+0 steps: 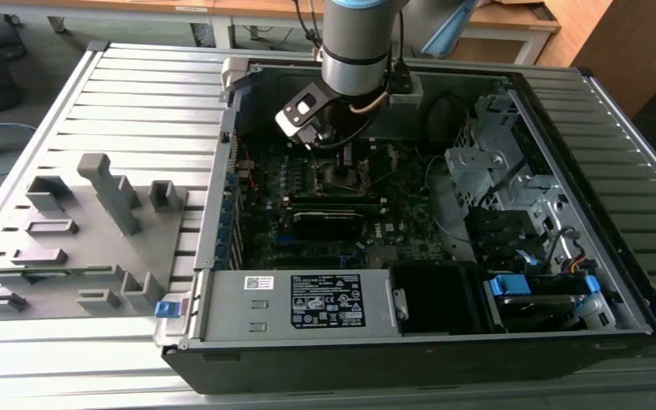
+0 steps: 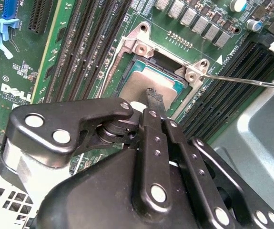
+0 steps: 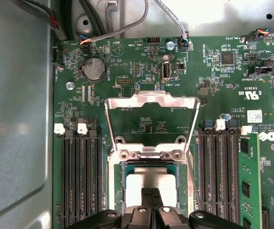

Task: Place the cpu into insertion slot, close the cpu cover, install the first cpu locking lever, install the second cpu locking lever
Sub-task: 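Place the cpu into insertion slot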

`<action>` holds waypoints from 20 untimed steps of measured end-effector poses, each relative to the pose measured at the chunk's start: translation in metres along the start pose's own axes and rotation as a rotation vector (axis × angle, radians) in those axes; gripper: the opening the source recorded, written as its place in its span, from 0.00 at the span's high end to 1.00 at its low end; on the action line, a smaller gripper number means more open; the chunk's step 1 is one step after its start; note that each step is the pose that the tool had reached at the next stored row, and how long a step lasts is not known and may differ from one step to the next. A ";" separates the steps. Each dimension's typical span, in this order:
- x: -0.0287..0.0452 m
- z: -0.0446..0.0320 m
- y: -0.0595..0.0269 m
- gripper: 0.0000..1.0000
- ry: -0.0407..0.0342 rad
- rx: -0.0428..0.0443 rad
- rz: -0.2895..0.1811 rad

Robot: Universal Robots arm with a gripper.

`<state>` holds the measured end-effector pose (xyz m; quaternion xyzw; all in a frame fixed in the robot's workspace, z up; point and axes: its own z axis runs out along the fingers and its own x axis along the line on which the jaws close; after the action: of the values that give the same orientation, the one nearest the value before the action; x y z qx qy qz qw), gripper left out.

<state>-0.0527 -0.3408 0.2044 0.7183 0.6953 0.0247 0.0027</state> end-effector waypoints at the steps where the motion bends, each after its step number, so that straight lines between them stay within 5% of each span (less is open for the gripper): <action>1: 0.0000 0.0002 0.0001 0.90 0.0001 -0.0001 0.000; 20: -0.0002 0.0059 0.0002 0.90 0.0000 0.0000 0.000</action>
<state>-0.0522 -0.3408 0.1984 0.7183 0.6953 0.0247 0.0027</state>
